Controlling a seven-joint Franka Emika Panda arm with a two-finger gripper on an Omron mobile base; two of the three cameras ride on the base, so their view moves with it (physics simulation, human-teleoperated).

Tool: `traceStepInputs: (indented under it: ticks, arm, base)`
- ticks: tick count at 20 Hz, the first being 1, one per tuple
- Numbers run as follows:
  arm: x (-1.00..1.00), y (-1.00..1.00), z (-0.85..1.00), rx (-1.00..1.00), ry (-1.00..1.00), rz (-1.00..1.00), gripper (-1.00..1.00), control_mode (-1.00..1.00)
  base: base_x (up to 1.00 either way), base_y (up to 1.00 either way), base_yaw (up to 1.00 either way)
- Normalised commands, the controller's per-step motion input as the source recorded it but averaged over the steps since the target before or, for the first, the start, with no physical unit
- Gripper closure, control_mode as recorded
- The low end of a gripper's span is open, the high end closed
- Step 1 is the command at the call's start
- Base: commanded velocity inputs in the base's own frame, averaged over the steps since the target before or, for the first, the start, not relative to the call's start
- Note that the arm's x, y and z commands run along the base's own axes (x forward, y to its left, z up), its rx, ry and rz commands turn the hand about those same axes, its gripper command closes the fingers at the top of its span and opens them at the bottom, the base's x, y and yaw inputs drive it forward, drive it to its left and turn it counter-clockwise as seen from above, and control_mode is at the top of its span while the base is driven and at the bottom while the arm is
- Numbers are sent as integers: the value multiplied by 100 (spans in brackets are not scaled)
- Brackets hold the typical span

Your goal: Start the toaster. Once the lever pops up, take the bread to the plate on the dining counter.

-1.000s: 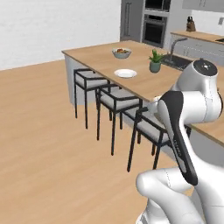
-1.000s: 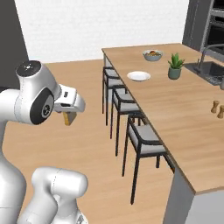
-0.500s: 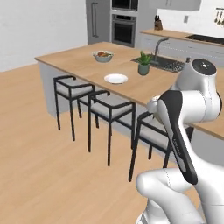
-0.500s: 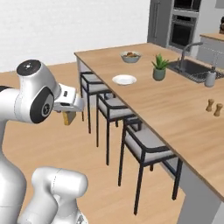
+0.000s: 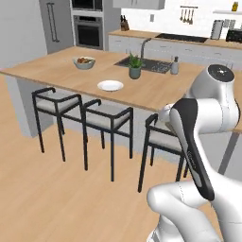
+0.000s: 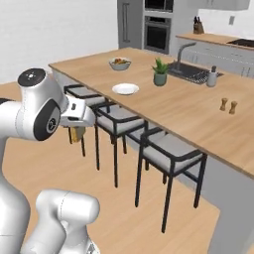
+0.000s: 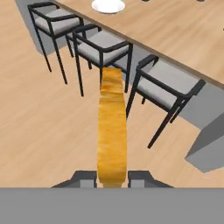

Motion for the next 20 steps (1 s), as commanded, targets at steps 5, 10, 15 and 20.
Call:
traceStepInputs:
  ticks: [5, 10, 15, 20]
  arm:
    - [0, 0, 0, 0, 0, 0, 100, 100]
    - [0, 0, 0, 0, 0, 0, 100, 100]
    - [0, 0, 0, 0, 0, 0, 100, 100]
    - [0, 0, 0, 0, 0, 0, 100, 100]
  base:
    - [21, 100, -54]
    - [29, 100, -52]
    - [32, 100, -47]
    - [35, 100, -41]
